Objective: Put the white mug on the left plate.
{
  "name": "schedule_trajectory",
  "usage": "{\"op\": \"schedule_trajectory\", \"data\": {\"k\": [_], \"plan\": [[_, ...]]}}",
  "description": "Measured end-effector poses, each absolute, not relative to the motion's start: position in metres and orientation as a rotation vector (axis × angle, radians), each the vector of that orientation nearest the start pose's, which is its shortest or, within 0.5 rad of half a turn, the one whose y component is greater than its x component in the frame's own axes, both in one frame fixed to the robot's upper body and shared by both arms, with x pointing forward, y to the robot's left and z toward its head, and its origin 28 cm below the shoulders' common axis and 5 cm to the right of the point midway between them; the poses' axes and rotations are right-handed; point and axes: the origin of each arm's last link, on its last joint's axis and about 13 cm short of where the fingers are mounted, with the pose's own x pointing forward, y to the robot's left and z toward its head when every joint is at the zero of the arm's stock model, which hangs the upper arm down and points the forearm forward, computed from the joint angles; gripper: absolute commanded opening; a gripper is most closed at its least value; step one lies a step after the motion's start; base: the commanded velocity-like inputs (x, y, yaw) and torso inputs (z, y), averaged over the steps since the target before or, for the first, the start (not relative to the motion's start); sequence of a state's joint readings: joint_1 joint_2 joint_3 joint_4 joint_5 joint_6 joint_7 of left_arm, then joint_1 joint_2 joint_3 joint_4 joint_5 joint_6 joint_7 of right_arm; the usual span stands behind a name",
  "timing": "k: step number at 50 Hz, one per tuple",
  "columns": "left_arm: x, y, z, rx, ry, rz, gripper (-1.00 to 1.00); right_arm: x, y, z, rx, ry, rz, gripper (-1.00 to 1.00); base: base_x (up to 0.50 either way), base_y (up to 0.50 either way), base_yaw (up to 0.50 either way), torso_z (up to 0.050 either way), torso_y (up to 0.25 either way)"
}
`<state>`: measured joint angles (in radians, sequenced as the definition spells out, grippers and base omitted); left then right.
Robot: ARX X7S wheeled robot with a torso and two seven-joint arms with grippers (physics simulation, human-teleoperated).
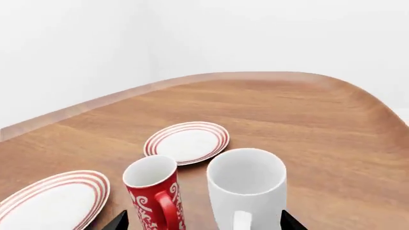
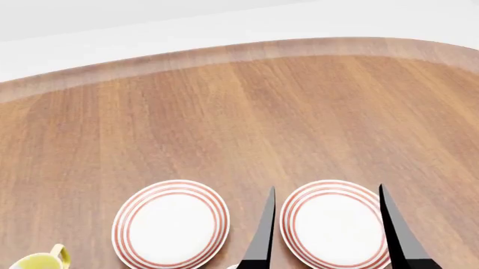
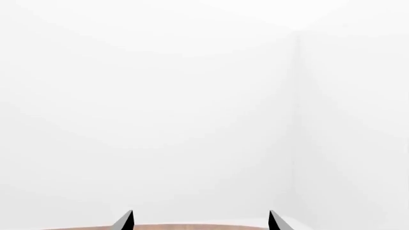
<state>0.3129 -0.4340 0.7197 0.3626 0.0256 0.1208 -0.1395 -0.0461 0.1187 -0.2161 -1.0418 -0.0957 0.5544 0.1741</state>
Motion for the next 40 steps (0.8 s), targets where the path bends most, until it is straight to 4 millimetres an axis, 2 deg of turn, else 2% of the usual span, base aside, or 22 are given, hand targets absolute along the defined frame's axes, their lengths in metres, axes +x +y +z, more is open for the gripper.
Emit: {"op": "schedule_trajectory", "data": {"k": [26, 40], "plan": [[0.072, 0.139, 0.007, 0.127, 0.158, -0.710, 1.00, 0.145, -0.082, 0.170, -0.088, -0.452, 0.001, 1.00, 0.00, 0.00, 0.00, 0.000, 0.000], [0.081, 0.130, 0.002, 0.141, 0.206, -0.749, 1.00, 0.145, -0.082, 0.171, -0.091, -0.458, -0.002, 1.00, 0.00, 0.00, 0.00, 0.000, 0.000]]}}
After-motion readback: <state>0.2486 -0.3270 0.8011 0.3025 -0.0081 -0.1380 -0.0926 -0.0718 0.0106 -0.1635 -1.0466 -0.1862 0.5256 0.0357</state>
